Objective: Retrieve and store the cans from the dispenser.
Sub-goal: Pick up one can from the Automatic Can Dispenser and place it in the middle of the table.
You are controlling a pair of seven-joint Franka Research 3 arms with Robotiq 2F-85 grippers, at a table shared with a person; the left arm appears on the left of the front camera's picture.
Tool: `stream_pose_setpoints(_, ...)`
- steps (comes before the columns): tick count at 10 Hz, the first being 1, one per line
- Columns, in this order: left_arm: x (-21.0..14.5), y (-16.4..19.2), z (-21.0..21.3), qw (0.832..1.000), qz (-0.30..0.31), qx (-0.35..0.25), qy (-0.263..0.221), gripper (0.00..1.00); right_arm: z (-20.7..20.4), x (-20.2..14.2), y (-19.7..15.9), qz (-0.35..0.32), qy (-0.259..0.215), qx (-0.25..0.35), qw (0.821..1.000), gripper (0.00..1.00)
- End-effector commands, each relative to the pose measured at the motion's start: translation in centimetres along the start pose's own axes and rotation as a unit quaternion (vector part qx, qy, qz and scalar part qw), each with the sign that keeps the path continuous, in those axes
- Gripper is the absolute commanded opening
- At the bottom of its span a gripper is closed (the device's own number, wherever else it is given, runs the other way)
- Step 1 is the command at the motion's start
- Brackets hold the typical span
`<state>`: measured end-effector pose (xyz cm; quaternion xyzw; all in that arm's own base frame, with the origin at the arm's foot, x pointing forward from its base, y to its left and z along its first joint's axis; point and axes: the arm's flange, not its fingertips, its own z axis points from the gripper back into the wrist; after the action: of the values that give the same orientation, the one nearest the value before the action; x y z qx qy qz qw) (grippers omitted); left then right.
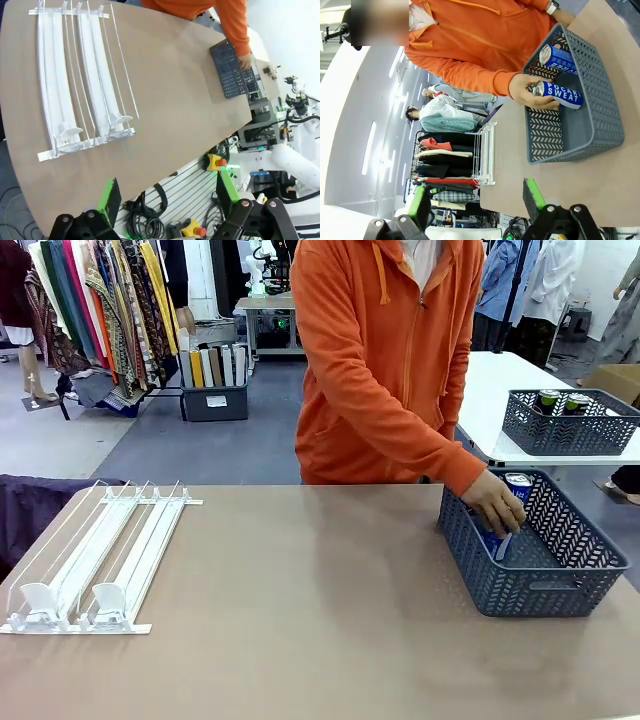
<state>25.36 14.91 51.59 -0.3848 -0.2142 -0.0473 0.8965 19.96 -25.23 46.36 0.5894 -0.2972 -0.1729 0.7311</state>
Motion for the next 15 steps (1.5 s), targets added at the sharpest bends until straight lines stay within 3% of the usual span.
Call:
stream_pose_setpoints(1,-0.14,-0.08,-0.15,1.0,-0.004,-0.009,-0.004,1.0,-0.08,0.32,0.26,0.014,-0.007,0.013,1.0,1.0)
stream_pose_setpoints(15,-0.14,-0.08,-0.15,1.0,-0.004,-0.009,-0.004,1.0,-0.08,0.32,0.26,0.014,-0.007,0.013,1.0,1.0)
